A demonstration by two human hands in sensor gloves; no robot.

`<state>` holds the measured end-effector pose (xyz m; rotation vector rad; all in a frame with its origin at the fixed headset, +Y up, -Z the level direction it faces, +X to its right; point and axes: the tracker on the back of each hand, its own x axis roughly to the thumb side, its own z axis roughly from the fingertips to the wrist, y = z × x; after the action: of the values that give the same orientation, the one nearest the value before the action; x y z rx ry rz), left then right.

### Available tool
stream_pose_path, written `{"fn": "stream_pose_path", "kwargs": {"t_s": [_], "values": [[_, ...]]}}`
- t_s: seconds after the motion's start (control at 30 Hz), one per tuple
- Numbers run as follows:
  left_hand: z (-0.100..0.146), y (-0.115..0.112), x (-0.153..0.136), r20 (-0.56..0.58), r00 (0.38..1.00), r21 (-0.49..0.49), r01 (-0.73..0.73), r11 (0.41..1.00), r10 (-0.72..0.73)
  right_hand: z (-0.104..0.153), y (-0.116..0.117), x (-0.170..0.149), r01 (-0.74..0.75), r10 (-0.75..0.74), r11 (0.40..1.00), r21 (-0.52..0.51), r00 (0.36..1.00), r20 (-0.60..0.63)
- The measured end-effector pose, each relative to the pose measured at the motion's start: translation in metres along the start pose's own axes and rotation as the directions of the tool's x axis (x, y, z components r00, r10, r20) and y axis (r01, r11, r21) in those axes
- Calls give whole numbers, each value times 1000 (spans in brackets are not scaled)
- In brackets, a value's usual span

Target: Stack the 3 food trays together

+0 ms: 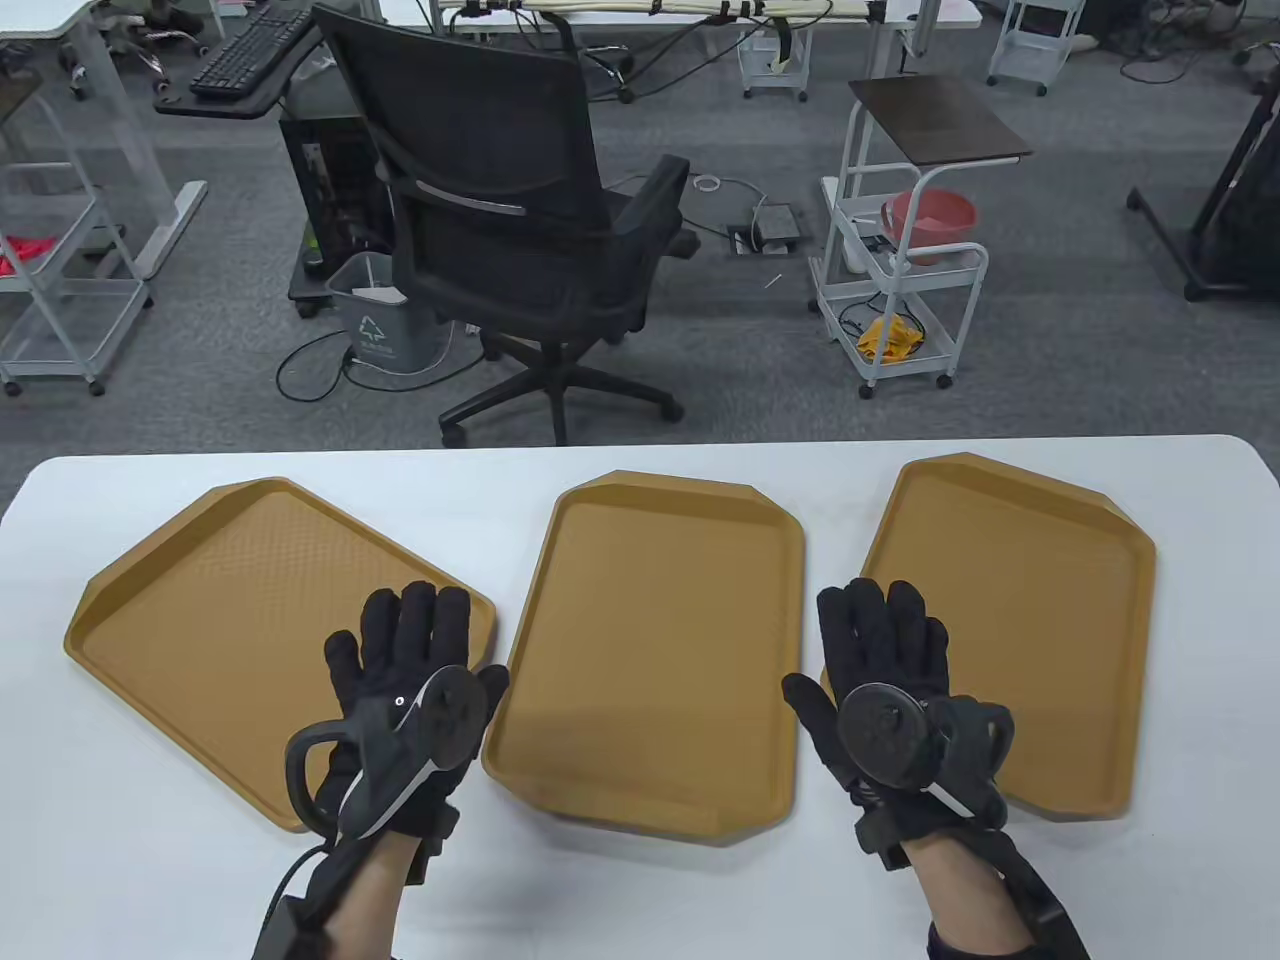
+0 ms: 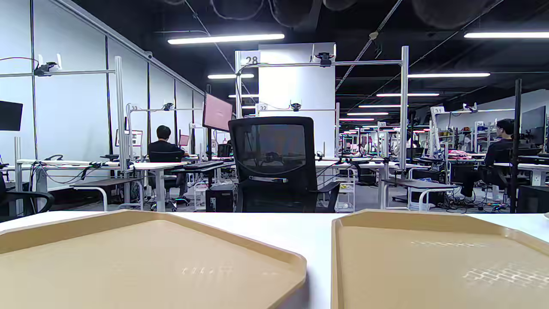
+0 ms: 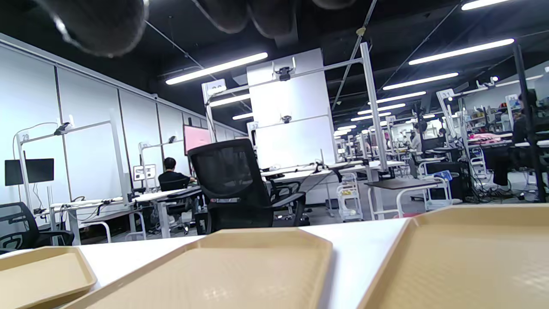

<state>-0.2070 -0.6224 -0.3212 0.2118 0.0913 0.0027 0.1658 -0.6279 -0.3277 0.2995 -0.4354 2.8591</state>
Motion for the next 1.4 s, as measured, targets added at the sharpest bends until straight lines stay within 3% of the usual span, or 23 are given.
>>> {"fn": "stream_pose_path", "kwargs": {"t_s": [0.33,0.7,0.93,1.4], "values": [[-1,-1,-1,-3,1000,-24,-2,1000,2,-4,13,-13,39,-33,998,45,991,-127],[0,-3,2,7,1000,-41,4,999,-4,-4,100,-38,55,77,935,350,933,-352],[-1,-4,1,7,1000,-46,2,999,-2,0,138,-30,50,143,874,484,924,-354],[-1,-6,1,10,1000,-51,-2,999,2,-3,152,-12,33,159,892,450,910,-382]]}}
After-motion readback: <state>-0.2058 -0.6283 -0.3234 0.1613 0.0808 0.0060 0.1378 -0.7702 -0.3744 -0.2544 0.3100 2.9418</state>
